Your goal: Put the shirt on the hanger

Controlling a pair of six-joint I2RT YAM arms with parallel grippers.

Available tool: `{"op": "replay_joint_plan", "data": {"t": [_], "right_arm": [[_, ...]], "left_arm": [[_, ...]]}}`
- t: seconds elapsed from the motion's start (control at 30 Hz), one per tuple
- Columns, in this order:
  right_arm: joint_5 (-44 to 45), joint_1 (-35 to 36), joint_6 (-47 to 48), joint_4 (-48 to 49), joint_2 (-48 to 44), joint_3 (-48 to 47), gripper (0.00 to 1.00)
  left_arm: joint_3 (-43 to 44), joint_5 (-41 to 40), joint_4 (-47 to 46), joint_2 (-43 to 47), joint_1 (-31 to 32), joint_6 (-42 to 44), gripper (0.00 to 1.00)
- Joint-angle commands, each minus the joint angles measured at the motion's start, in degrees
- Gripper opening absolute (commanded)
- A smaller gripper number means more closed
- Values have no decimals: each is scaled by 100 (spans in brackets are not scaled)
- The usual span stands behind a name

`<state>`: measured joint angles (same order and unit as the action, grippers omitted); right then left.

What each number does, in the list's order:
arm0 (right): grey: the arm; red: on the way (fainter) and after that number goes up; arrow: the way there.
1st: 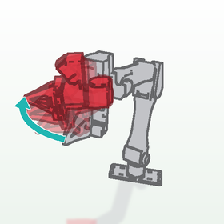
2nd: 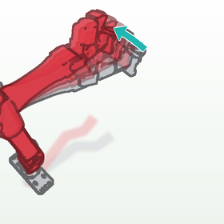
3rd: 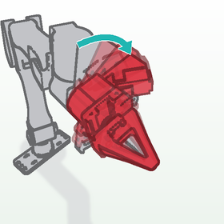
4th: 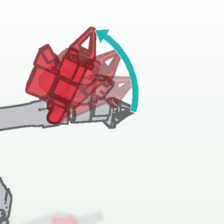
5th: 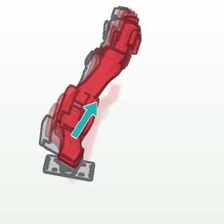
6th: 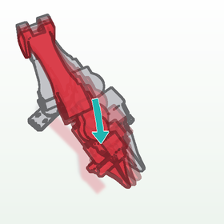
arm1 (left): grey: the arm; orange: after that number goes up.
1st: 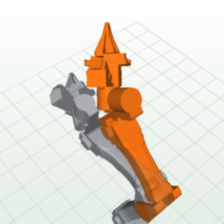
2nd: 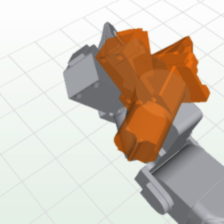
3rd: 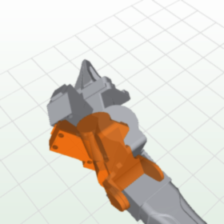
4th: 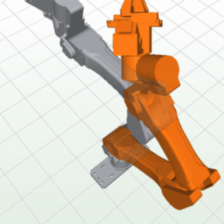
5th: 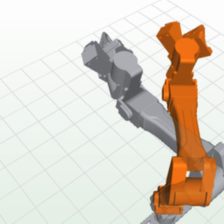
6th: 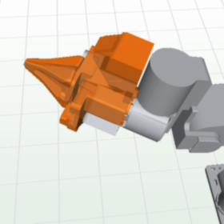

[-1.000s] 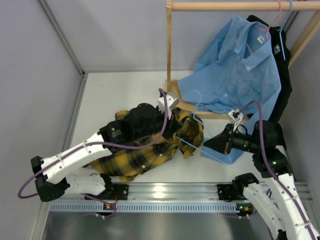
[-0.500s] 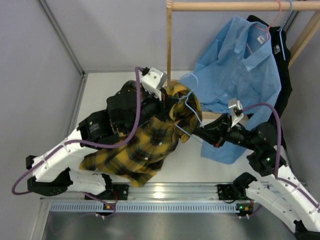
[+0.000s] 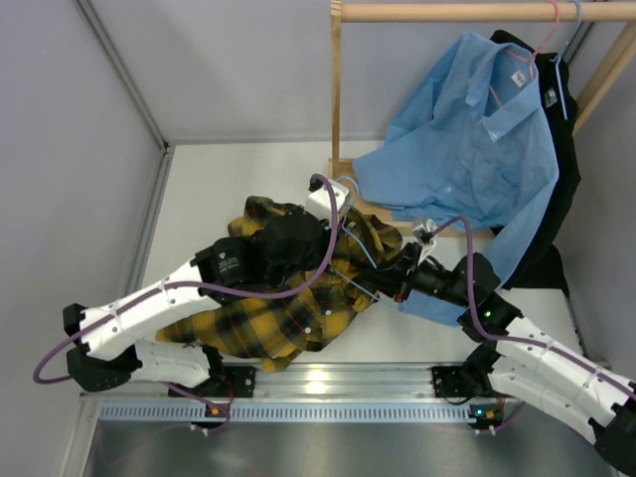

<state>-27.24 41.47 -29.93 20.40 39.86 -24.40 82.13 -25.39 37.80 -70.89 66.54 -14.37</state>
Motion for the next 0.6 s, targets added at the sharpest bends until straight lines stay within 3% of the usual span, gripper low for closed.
{"op": "replay_joint_plan", "data": {"t": [0.0,0.3,0.5,0.53,0.57], "right_arm": [[-325,159,234,1026,5,-223,0],[-211,379,383,1299,-145,-21,0],[-18,484,497,1379,22,-82,0],[87,484,515,1379,40,-100,0],[149,493,532,1379,40,-74,0]], "left_arm": [[-126,-861,-221,488,25,-207,0],[145,-1487,105,366,25,-268,0],[453,251,78,111,25,109,2],[523,715,78,85,25,197,9],[558,885,87,84,25,233,32]]}}
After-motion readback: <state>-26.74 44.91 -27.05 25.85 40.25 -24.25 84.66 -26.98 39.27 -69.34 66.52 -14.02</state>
